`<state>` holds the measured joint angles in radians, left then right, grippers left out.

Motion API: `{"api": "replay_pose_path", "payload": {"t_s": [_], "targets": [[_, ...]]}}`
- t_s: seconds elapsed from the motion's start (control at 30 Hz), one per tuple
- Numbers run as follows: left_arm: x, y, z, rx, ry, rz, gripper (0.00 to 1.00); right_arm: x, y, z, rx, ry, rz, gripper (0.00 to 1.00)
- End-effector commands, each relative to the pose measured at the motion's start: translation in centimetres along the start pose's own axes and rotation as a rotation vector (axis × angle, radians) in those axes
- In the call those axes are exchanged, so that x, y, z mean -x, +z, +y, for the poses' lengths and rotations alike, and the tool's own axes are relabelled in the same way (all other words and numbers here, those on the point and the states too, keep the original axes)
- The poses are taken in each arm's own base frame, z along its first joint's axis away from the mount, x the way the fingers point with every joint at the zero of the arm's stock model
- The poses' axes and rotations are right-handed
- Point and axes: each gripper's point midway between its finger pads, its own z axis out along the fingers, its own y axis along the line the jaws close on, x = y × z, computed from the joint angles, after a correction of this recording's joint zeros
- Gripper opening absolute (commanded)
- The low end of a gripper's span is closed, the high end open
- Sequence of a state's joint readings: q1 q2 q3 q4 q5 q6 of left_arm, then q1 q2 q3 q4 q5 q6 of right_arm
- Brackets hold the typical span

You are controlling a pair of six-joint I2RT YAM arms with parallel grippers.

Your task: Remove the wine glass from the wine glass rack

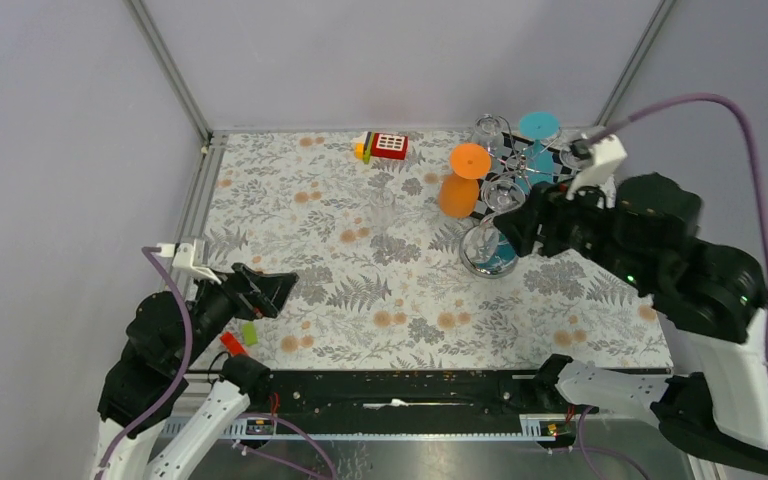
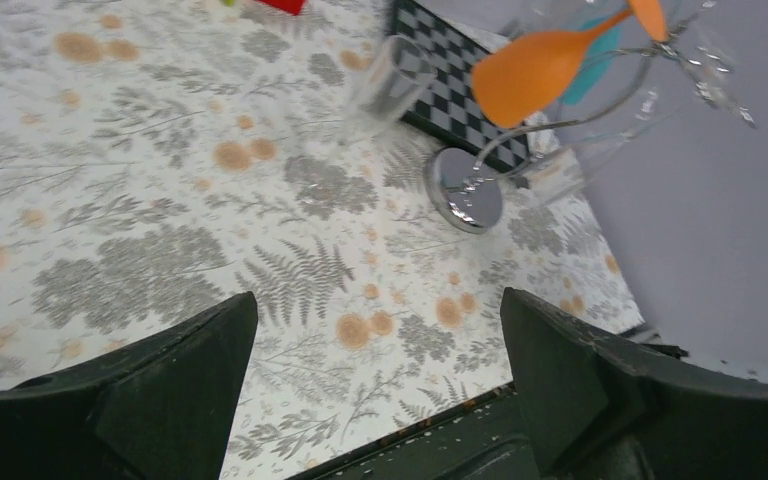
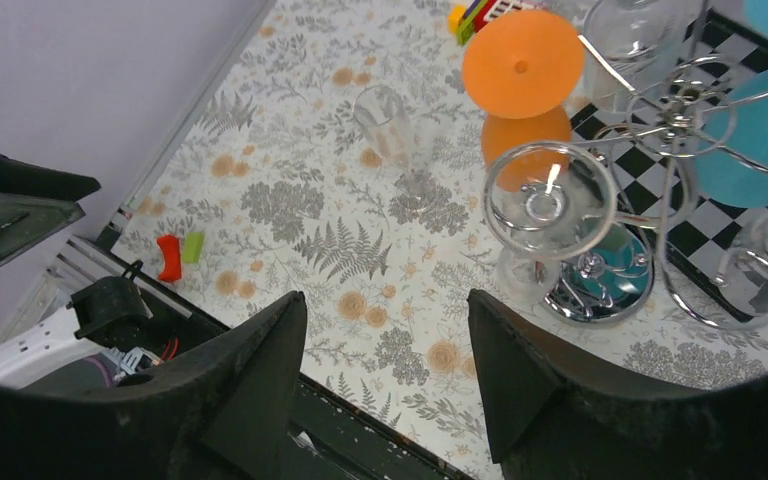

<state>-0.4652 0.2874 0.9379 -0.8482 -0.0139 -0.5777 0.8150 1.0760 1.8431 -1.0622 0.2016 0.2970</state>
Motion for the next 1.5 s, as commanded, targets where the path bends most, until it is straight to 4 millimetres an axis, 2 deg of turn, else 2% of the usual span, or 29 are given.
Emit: {"api": "replay_pose_path", "payload": {"t_s": [0.0, 0.1, 0.23, 0.4, 0.5, 0.6, 0.77, 0.87, 1.0, 1.17, 1.33, 1.4, 1.47], "targets": [[1.6, 0.8, -5.2, -0.26, 0.038, -0.027, 0.99, 1.5, -1.9, -1.1, -0.02, -0.011, -0.106, 0.69], [1.3, 2.0, -6.9, -0.34, 0.026, 0.018, 0.99, 1.3, -2.9, -2.5, -0.067, -0.013, -0.134, 0.7], [1.7, 3.9, -10.6, -0.509, -0.045, 0.071, 0.95, 0.0, -2.8, -5.0, -0.193, 0.022, -0.139, 0.7], [2.2, 6.7, -11.7, -0.535, -0.107, 0.078, 0.93, -1.9, -1.3, -5.2, -0.205, 0.128, -0.105, 0.66], [2.2, 7.4, -12.4, -0.557, -0.102, 0.078, 0.93, -1.2, -1.1, -6.0, -0.231, 0.214, -0.15, 0.67], [1.9, 8.4, -12.5, -0.543, -0.095, 0.086, 0.93, -0.7, -0.4, -6.9, -0.25, 0.331, -0.188, 0.68], [1.6, 8.9, -12.4, -0.516, -0.041, 0.098, 0.91, -0.5, 2.6, -6.7, -0.164, 0.486, -0.155, 0.68], [2.2, 8.9, -11.9, -0.466, 0.012, 0.047, 0.91, -0.1, 4.0, -6.7, -0.082, 0.612, -0.168, 0.64], [2.6, 9.0, -11.8, -0.448, 0.047, 0.017, 0.91, -0.9, 5.2, -7.4, -0.076, 0.727, -0.175, 0.58], [1.8, 9.2, -11.0, -0.416, 0.044, 0.025, 0.91, -2.4, 5.0, -8.3, -0.119, 0.76, -0.194, 0.57], [1.6, 9.0, -10.8, -0.406, 0.034, 0.037, 0.91, -3.8, 5.5, -8.8, -0.139, 0.788, -0.182, 0.51], [1.8, 8.8, -10.9, -0.411, 0.034, 0.029, 0.91, -3.7, 5.2, -9.1, -0.15, 0.785, -0.208, 0.51], [2.0, 8.7, -11.1, -0.417, 0.034, 0.027, 0.92, -3.6, 4.9, -9.2, -0.157, 0.775, -0.231, 0.57]]}}
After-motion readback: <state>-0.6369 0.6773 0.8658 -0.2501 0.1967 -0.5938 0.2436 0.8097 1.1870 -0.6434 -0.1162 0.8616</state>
